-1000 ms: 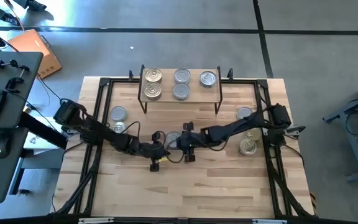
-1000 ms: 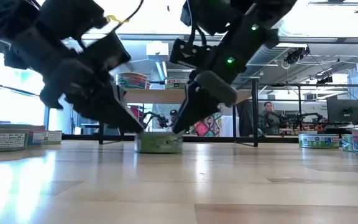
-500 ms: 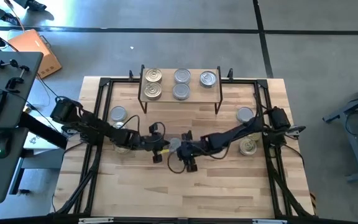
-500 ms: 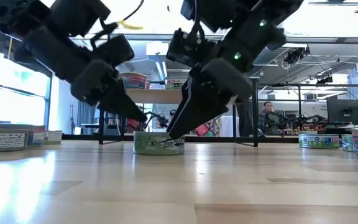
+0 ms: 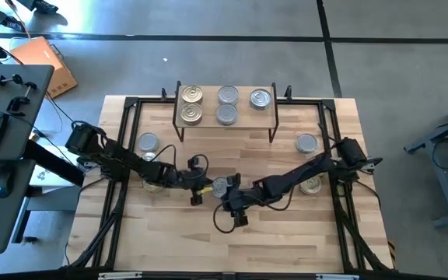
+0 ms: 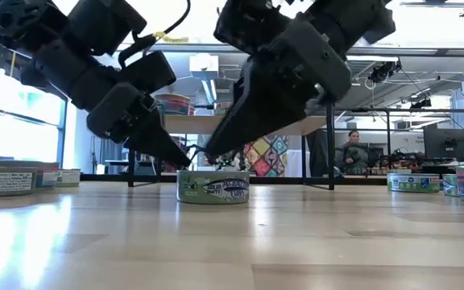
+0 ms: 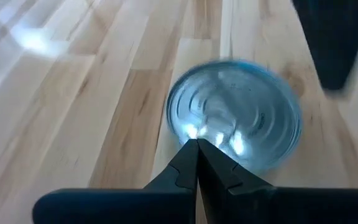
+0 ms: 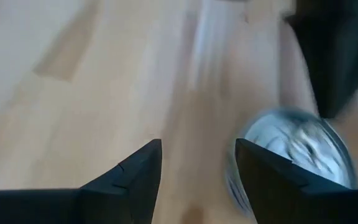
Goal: Stack canned seafood by type on shelf
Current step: Put the bottom left green tuna can on the shelf aligned with the other green tuna can
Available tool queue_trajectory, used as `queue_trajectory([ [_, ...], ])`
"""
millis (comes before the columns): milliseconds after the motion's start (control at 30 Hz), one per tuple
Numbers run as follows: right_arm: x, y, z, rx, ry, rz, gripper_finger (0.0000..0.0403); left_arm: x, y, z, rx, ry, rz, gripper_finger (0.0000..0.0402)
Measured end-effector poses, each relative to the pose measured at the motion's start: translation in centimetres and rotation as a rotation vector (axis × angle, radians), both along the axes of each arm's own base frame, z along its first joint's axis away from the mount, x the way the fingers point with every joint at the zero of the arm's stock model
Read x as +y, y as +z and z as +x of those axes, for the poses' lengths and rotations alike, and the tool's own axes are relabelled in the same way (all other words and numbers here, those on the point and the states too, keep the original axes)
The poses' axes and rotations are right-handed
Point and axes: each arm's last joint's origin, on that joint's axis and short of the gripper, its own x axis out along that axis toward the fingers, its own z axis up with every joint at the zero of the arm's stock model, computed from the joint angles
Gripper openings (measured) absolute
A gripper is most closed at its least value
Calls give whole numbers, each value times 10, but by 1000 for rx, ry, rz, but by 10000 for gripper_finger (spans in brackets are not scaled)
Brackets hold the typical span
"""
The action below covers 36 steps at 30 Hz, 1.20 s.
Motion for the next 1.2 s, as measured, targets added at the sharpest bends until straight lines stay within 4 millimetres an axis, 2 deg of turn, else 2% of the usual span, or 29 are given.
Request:
queue_trajectory([
  [167,-3,7,-12,62,-91,-38,197,-2,-2,-3,-16,5,-3,0],
  [300,-8,-10,-25,151,-144,-57,197,0,-2,-3,-24,17,-18,0],
  [500,-19,-28,-35,144,-271,-47,199,2,-3,-3,-16,19,-24,0],
  [600,-29,-35,-37,132,-362,-20,218,3,-3,-3,-14,16,-18,0],
  [700,-40,-40,-37,70,-397,23,255,3,-3,-3,-14,15,-18,0],
  [933,-53,-47,-33,-160,-254,136,340,3,-4,-3,-9,15,-19,0],
  [1200,-52,-58,-14,-209,-149,162,355,2,-28,3,0,19,-25,0],
])
